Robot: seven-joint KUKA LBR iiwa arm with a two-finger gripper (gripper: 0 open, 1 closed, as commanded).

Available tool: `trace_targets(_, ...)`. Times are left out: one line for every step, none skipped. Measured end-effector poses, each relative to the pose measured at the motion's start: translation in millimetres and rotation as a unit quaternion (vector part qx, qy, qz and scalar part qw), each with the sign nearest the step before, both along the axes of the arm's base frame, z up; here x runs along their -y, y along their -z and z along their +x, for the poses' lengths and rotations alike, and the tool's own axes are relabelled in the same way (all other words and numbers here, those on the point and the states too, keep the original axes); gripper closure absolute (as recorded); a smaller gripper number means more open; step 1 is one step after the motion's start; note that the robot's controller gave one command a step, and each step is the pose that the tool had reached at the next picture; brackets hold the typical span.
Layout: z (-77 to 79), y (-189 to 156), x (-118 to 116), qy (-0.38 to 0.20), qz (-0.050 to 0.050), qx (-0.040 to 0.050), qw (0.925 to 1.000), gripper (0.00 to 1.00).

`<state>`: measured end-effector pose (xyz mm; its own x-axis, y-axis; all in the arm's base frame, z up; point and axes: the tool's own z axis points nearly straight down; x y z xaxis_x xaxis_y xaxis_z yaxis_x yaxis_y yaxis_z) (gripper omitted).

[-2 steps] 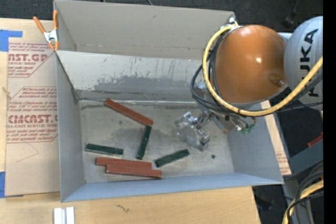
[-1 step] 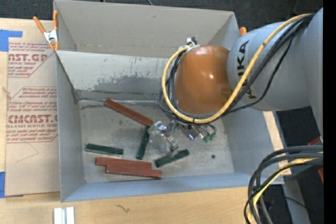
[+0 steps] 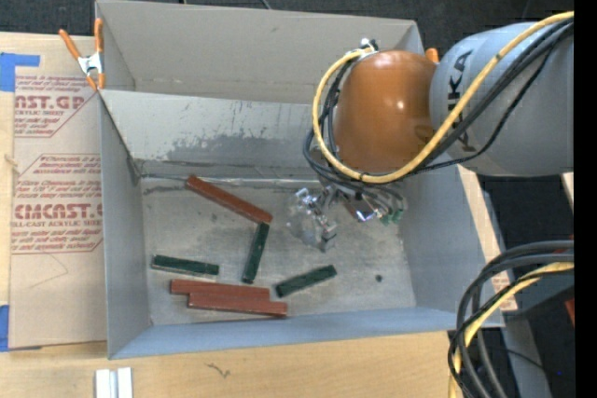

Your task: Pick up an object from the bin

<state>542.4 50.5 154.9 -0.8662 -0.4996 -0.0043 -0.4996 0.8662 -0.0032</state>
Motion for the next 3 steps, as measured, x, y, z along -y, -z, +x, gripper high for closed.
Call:
trace_targets(-1.8, 1, -3, -0.002, 0.001, -0.0017, 1.0, 0.0)
trace_targets(-16.4, 87, 47, -0.167, 0.0, -0.0051, 0.986, 0.0)
trace_targets(-14.8, 85, 46, -0.167, 0.001, -0.0029, 0.9859, 1.0)
